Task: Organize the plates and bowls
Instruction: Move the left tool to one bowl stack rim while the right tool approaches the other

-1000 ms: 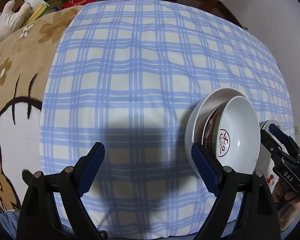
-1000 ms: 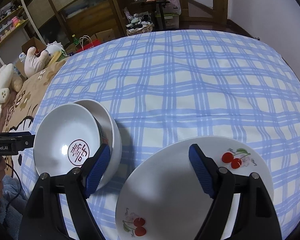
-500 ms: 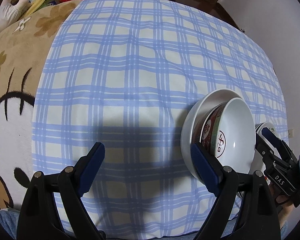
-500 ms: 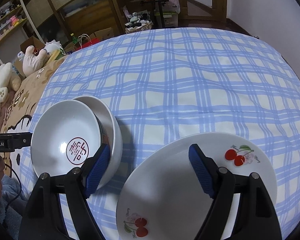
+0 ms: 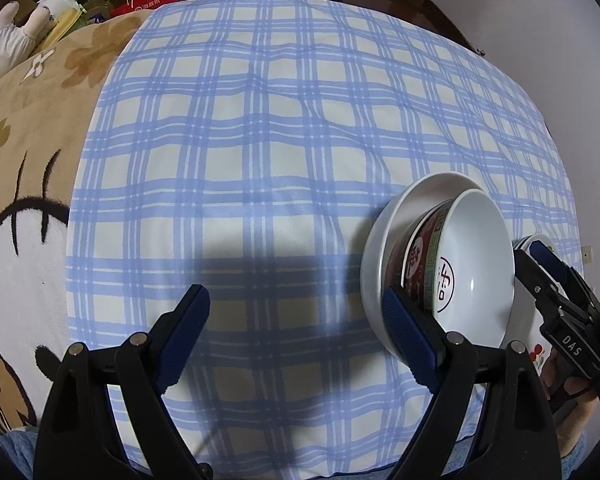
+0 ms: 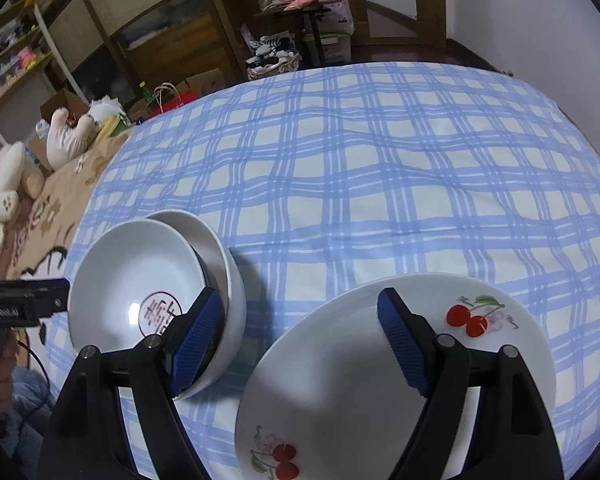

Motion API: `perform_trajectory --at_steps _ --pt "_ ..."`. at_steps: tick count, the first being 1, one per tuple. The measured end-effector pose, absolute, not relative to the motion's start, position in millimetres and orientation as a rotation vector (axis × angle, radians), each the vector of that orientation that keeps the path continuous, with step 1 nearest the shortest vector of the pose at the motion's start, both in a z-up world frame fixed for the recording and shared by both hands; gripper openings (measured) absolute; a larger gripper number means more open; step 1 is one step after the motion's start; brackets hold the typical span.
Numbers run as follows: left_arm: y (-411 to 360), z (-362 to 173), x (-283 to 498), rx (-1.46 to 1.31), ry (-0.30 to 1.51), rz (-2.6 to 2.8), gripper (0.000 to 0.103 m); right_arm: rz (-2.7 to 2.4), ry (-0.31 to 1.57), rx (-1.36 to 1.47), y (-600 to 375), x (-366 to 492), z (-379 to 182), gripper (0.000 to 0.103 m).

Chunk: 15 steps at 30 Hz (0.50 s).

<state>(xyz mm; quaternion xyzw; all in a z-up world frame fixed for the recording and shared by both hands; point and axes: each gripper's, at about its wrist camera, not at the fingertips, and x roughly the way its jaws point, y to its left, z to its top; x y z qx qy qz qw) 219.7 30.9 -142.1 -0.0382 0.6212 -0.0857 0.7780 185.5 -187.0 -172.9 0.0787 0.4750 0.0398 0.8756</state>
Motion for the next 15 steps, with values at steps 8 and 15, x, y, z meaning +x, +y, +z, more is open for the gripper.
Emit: perform_trajectory --at_steps 8,15 --pt "28.6 -144.0 219.9 -0.069 1.346 -0.195 0.087 0.054 0.982 0.092 -176.5 183.0 -173.5 0.082" --pt "28.8 -144.8 220.2 -0.066 1.360 -0.193 0.087 0.064 0.977 0.071 -171.8 182.3 -170.9 0.076"
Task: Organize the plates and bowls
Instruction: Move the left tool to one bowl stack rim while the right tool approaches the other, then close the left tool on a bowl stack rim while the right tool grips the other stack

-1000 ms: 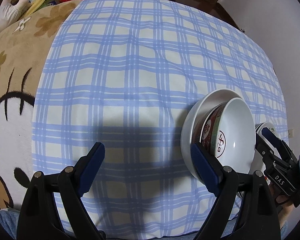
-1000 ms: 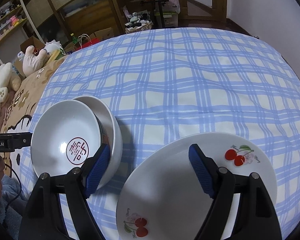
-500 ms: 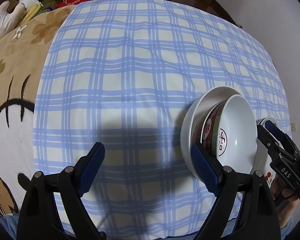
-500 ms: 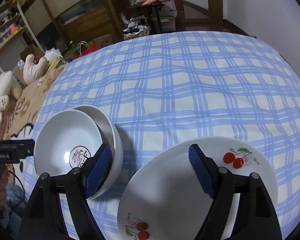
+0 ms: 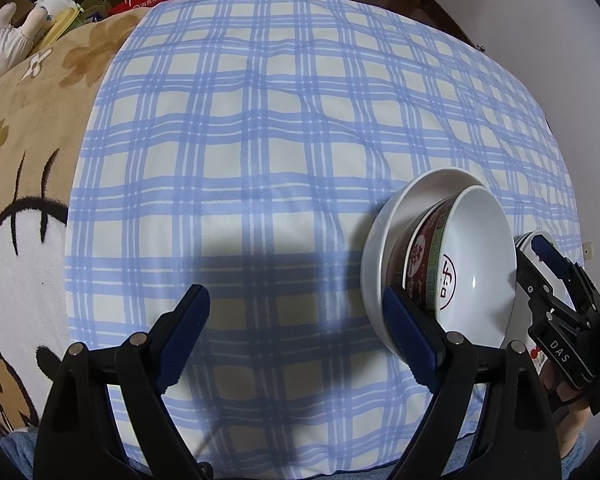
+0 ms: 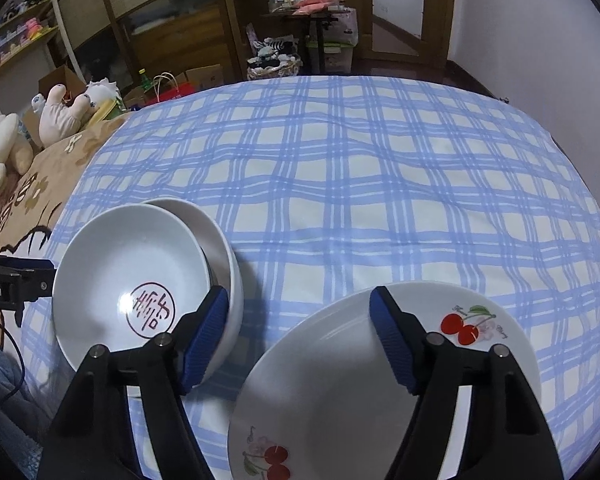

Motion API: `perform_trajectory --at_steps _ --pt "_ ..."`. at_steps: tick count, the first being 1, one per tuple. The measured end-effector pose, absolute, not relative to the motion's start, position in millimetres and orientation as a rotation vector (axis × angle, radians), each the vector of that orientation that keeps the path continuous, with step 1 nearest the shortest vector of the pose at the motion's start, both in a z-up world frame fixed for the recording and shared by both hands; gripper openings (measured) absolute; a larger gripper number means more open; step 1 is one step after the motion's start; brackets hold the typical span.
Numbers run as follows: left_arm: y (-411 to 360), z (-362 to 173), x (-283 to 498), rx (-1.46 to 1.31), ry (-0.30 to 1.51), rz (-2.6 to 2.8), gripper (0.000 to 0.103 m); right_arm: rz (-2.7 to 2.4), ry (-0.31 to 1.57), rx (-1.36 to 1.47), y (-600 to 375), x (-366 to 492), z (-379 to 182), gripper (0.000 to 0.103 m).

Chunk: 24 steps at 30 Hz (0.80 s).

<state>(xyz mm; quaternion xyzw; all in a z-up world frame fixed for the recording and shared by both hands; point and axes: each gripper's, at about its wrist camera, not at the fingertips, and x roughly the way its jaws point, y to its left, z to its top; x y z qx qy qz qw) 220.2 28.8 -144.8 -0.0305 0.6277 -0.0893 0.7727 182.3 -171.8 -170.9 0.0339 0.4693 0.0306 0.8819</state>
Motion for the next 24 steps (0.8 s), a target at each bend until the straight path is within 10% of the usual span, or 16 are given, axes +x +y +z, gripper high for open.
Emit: perform_trajectory --at_steps 11,18,24 --pt "25.5 -143.9 221.0 -0.040 1.354 -0.201 0.087 0.101 0.969 0.026 -165.3 180.9 -169.5 0.057" --pt "30.4 -142.5 219.4 -0.044 1.351 -0.202 0.087 0.191 0.983 0.066 -159.6 179.6 -168.3 0.017" --pt "27.9 -138.2 216.3 -0.057 1.341 -0.236 0.070 0.213 1.019 0.095 -160.1 184.0 -167.9 0.016"
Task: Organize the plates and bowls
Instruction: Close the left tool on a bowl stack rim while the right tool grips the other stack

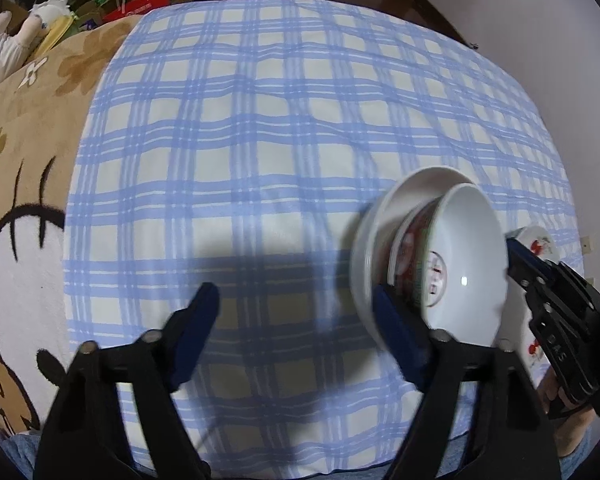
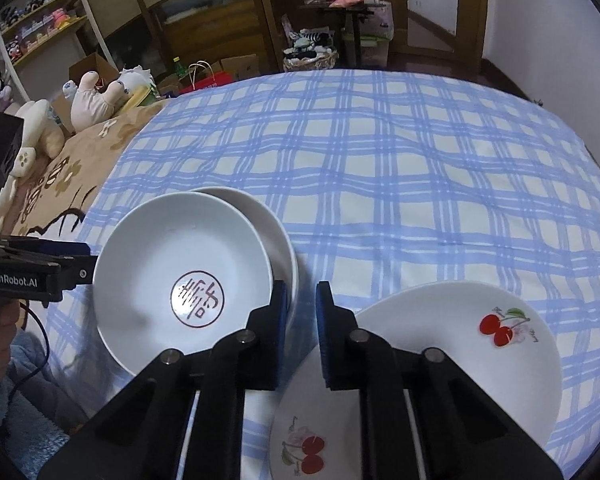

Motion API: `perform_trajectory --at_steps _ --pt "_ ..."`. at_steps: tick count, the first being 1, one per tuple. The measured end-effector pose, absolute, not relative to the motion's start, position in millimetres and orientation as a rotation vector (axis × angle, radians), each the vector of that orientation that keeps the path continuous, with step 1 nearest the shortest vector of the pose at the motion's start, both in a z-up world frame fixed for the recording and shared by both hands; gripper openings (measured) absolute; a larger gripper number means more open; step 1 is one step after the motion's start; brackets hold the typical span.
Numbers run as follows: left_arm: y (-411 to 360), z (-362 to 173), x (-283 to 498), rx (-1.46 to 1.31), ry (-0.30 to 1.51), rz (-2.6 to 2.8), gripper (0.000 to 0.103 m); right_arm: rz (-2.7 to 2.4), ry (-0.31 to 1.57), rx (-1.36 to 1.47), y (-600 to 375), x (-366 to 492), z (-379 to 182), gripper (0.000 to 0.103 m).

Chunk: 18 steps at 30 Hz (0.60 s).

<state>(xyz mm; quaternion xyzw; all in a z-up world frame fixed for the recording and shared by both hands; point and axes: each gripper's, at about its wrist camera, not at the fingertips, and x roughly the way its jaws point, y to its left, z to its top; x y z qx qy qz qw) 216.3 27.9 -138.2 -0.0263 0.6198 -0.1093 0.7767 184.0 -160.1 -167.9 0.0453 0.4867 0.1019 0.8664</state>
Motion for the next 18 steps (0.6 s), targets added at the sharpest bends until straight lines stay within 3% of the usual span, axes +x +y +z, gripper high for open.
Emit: perform_trajectory --at_steps 2,6,8,18 --pt "26.3 -136.9 215.8 -0.068 1.340 -0.257 0.056 0.220 1.043 0.100 -160.1 188.0 -168.1 0.016" --pt "20.5 -137.0 216.3 -0.114 1.345 -0.280 0.037 0.231 1.082 0.124 -162.6 195.1 -168.9 0.016" --pt "17.0 -137.3 215.8 -0.130 1.348 -0.305 0.021 0.237 1.106 0.127 -162.2 198.7 -168.5 0.016" --pt "17.8 -146.3 223.2 -0.186 1.380 -0.310 0.019 0.260 1.256 0.062 -155.6 218.4 -173.2 0.013"
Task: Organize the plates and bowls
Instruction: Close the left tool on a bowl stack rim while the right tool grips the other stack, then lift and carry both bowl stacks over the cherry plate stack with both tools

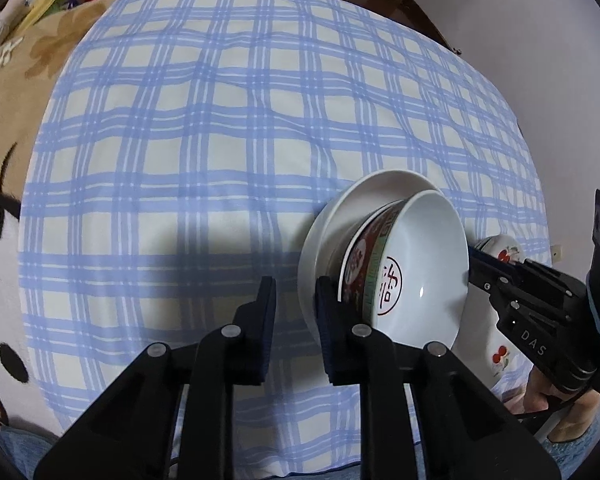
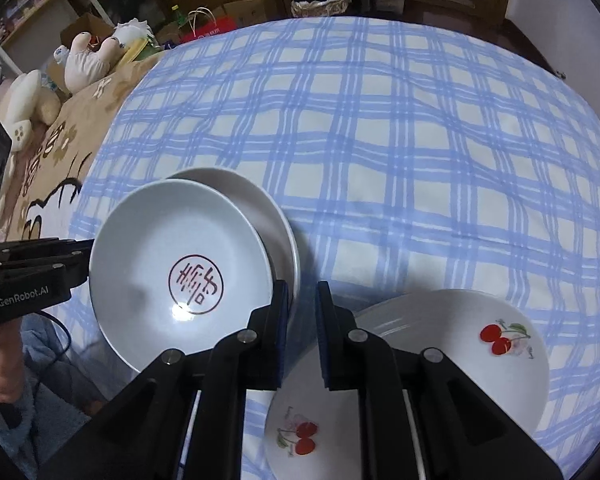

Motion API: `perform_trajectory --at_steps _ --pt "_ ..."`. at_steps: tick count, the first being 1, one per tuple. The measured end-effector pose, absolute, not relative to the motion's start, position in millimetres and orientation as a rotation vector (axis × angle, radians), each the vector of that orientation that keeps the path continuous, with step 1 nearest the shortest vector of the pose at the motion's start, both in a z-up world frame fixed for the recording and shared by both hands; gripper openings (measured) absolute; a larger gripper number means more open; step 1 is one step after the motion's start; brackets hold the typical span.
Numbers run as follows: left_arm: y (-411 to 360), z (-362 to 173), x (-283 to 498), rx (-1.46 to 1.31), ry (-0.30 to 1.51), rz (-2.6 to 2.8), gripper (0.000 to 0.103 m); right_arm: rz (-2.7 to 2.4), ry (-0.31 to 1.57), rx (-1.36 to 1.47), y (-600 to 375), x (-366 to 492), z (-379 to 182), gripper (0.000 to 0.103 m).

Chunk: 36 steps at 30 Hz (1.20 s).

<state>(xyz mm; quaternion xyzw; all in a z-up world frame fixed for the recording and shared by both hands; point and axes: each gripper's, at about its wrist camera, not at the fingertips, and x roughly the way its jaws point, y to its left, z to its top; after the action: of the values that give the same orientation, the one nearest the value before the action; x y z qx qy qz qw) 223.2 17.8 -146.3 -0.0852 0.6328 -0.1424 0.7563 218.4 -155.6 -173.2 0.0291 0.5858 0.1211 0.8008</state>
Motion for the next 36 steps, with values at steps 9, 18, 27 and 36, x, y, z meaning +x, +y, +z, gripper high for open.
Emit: perform_trajectory --at_steps 9,18,27,36 --pt "30.8 -151.3 224.7 -0.263 1.379 -0.276 0.019 0.248 1.297 0.048 -147.4 228.1 -176.0 0.008" --pt "23.1 -152.7 221.8 -0.261 1.363 -0.224 0.026 0.204 1.290 0.044 -144.9 227.6 -178.1 0.008" --pt "20.4 -152.3 219.9 -0.274 1.356 -0.241 0.015 0.226 1.277 0.125 -153.8 225.9 -181.0 0.008" --pt "6.0 -145.0 213.4 -0.173 1.340 -0.269 0.007 0.248 1.333 0.196 -166.1 226.2 -182.9 0.008"
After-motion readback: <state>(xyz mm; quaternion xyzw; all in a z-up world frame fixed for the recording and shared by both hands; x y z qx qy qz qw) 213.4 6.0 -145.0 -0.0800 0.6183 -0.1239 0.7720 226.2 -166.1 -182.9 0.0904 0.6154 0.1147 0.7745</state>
